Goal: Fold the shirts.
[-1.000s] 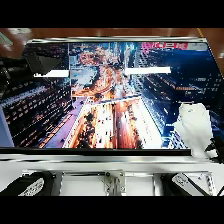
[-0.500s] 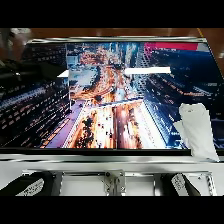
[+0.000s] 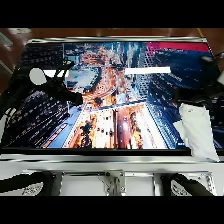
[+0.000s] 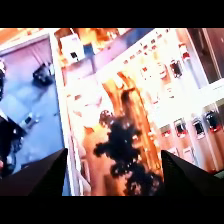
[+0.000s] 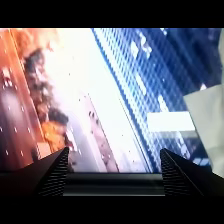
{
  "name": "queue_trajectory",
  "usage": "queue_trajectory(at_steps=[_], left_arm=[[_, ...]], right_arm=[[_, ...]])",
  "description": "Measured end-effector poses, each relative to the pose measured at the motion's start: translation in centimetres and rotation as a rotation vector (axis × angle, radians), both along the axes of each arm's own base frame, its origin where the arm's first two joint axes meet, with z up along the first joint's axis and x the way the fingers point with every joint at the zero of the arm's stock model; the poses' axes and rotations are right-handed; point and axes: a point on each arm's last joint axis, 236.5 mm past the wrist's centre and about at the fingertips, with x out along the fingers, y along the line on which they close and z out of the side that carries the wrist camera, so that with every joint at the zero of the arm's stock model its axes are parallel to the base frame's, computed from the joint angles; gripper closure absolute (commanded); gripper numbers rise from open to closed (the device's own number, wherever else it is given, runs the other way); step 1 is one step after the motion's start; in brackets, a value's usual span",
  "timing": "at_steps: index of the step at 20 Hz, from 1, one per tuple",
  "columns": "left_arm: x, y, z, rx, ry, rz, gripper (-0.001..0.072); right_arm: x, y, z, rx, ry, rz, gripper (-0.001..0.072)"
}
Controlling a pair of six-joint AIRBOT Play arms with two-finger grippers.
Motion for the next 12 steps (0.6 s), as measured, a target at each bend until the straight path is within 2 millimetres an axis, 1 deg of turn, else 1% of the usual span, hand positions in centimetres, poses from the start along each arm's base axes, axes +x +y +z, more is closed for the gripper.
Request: queue_trajectory(at_steps=[1, 3, 5, 8, 12], left_arm=[[0.0, 0.3, -0.3, 0.018, 0.008, 0.0, 0.0003], [0.1, 0.6, -0.7, 0.039, 0.014, 0.003, 0.0003], [0.1, 0.8, -0.9, 0.053, 0.018, 0.003, 0.0003], [0.1, 1.1, -1.1, 0.063, 0.021, 0.006, 0.0003], [0.1, 1.2, -1.2, 0.069, 0.024, 0.006, 0.0003]], right_arm=[[-0.3, 0.9, -1.3, -0.019, 0.059, 0.03, 0.0025], [-0.9, 2.1, -3.3, -0.053, 0.144, 0.074, 0.0025], [-1.3, 3.2, -4.4, -0.071, 0.196, 0.111, 0.0025], [-1.7, 3.7, -5.2, -0.09, 0.233, 0.13, 0.0025], [-1.9, 4.0, -5.5, -0.097, 0.252, 0.138, 0.0025]])
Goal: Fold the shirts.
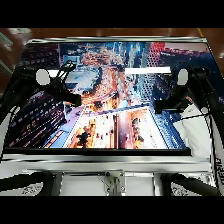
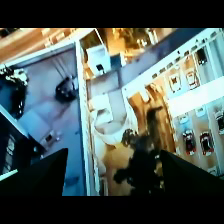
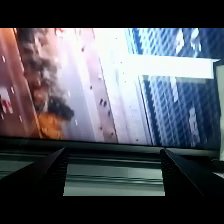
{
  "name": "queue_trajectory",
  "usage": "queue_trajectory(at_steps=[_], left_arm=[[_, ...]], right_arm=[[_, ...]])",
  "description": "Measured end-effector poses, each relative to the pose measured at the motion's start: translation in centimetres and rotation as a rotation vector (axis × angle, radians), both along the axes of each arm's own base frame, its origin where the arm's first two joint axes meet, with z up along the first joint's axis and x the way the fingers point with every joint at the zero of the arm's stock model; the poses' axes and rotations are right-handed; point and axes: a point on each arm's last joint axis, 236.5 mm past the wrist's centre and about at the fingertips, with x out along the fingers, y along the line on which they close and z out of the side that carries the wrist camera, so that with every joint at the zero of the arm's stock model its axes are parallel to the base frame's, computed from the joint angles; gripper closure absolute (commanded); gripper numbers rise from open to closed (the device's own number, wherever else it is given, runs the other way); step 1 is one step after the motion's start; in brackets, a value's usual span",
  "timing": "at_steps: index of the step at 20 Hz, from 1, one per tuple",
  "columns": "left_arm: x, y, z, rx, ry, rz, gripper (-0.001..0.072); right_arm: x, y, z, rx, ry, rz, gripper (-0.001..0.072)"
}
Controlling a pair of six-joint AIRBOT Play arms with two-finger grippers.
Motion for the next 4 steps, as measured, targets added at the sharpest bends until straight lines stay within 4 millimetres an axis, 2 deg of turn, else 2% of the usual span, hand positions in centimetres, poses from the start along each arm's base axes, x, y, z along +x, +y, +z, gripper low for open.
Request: queue_trajectory(at_steps=[4], left_arm=[[0.01, 0.04, -0.02, 0.002, 0.0, 0.0, 0.0003]], right_arm=[[-0.01, 0.05, -0.1, -0.002, 0.003, 0.003, 0.0025]])
